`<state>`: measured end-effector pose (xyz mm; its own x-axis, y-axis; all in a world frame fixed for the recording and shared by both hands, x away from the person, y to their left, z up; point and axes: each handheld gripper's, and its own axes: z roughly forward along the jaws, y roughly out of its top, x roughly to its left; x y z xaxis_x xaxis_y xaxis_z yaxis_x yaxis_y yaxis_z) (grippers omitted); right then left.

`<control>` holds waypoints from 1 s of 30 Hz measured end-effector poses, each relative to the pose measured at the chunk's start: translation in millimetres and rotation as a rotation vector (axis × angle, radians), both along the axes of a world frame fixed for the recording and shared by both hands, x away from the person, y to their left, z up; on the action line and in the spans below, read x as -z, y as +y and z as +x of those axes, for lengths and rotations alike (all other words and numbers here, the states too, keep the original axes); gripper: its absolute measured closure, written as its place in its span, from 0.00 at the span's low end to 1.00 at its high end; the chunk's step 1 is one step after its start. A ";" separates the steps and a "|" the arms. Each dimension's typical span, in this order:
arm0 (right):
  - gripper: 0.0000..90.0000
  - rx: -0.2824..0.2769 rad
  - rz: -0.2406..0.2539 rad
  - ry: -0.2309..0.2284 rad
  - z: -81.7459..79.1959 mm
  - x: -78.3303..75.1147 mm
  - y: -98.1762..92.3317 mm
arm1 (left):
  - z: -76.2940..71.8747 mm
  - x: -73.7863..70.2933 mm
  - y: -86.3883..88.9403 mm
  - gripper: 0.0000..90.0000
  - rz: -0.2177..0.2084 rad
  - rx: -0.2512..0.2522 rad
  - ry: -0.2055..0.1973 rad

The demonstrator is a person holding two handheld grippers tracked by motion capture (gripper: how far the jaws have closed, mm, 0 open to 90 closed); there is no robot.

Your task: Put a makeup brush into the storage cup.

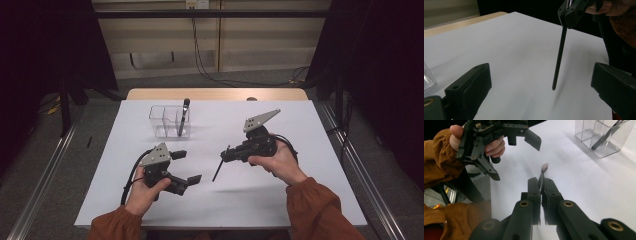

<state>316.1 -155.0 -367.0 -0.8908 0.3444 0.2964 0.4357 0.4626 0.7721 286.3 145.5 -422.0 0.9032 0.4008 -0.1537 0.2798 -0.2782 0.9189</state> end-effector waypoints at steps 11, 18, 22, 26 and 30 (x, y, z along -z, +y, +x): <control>0.96 -0.022 -0.107 0.025 3.4 -4.7 13.0 | 0.7 0.7 -9.7 0.04 0.004 0.015 0.009; 0.96 -0.036 -0.154 0.044 5.2 -5.1 19.1 | -1.0 1.8 -20.4 0.04 0.024 0.062 0.022; 0.96 -0.040 -0.176 0.050 5.6 -6.0 22.0 | -0.7 4.9 -26.5 0.04 0.036 0.066 0.058; 0.96 -0.046 -0.190 0.055 4.8 -7.1 25.3 | -1.7 7.6 -32.5 0.05 0.042 0.074 0.062; 0.96 -0.051 -0.191 0.058 3.8 -6.9 27.7 | -0.4 6.9 -36.1 0.05 0.036 0.068 0.064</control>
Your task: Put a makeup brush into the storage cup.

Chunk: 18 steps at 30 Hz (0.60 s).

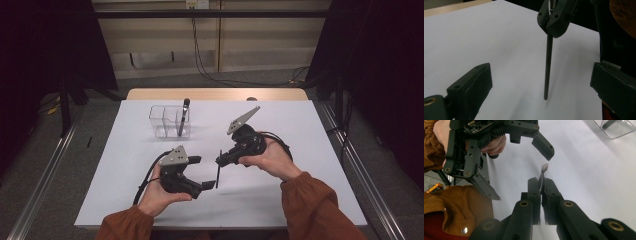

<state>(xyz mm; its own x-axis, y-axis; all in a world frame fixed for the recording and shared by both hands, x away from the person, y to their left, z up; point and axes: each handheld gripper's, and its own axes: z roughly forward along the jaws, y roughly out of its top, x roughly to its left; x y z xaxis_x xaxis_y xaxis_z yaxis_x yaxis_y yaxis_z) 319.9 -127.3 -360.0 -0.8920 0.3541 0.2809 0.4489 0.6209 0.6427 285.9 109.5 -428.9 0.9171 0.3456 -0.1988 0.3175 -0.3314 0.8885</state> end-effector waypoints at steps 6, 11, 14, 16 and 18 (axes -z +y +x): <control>0.96 -0.001 0.015 -0.006 0.3 -1.3 1.5 | 1.7 1.2 -6.0 0.12 0.029 -0.011 0.014; 0.96 -0.006 0.018 -0.004 0.1 -0.5 3.6 | 1.6 1.9 -8.5 0.21 0.040 -0.002 0.012; 0.96 -0.009 0.019 -0.004 -0.1 0.4 4.6 | 3.2 2.6 -8.9 0.29 0.029 0.014 0.015; 0.96 -0.007 0.019 -0.005 0.0 1.0 5.4 | 3.9 2.8 -9.1 0.36 0.030 0.025 0.013; 0.96 -0.008 0.023 -0.006 0.0 1.4 5.9 | 4.0 3.3 -9.5 0.42 0.019 0.030 0.012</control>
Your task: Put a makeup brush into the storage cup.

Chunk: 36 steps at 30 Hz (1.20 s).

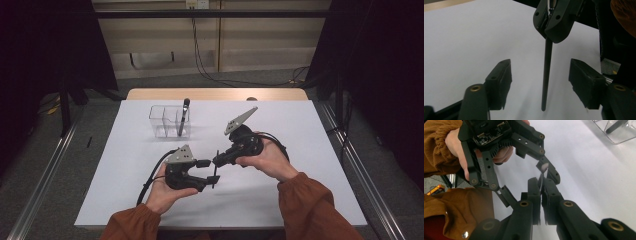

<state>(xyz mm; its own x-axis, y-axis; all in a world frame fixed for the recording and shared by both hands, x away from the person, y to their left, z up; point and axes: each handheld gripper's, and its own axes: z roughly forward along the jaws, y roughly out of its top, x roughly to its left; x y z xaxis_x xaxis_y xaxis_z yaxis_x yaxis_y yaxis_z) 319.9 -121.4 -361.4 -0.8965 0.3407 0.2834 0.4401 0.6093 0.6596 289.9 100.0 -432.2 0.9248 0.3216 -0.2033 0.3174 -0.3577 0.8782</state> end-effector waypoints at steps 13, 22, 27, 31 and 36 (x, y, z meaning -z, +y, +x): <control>0.96 -0.004 0.015 0.007 -2.2 4.1 2.5 | -3.2 1.4 -1.7 0.76 -0.013 0.019 -0.030; 0.96 -0.002 0.031 0.010 -2.6 8.2 2.8 | -0.7 1.6 0.4 0.87 -0.027 0.026 -0.016; 0.96 -0.002 0.035 0.004 -2.5 7.2 4.6 | -0.1 1.4 1.3 0.94 -0.027 0.032 -0.015; 0.96 -0.003 0.039 0.000 -2.9 7.7 4.9 | -0.2 0.9 2.0 0.95 -0.025 0.032 -0.017; 0.96 -0.002 0.047 -0.008 -3.3 7.7 3.8 | 0.2 0.2 2.1 0.95 -0.028 0.031 -0.020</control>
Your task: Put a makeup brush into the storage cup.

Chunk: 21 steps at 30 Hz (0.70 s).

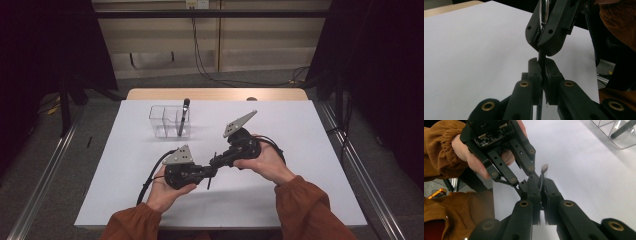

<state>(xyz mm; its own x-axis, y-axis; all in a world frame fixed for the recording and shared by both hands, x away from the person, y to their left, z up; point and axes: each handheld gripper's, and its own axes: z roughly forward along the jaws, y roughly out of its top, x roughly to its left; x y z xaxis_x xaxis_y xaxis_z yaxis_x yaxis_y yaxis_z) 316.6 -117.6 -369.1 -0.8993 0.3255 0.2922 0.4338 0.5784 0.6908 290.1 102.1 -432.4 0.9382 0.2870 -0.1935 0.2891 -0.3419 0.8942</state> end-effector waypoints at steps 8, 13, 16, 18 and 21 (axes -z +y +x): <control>0.92 0.003 0.022 -0.027 -1.9 -0.3 -1.6 | 1.7 -2.3 3.8 0.95 -0.005 -0.022 -0.005; 0.87 0.022 0.032 -0.034 -1.9 0.9 -4.0 | 3.2 -2.6 6.3 0.95 -0.017 -0.029 0.005; 0.83 0.040 0.048 -0.031 -1.6 2.3 -6.5 | 4.0 -1.3 7.5 0.95 -0.015 -0.037 0.014; 0.79 0.053 0.052 -0.037 -2.0 3.2 -8.9 | 4.0 -0.7 8.5 0.95 -0.015 -0.041 0.016; 0.69 0.084 0.061 -0.062 -2.4 4.5 -12.7 | 4.4 -0.8 10.6 0.95 -0.014 -0.047 0.014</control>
<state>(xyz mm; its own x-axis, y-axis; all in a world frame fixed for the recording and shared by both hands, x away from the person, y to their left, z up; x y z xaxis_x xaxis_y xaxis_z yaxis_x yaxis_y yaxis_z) 314.2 -130.3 -373.6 -0.8863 0.3841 0.2587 0.4347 0.4978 0.7505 294.5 112.7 -431.6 0.9209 0.3276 -0.2111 0.3172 -0.3150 0.8945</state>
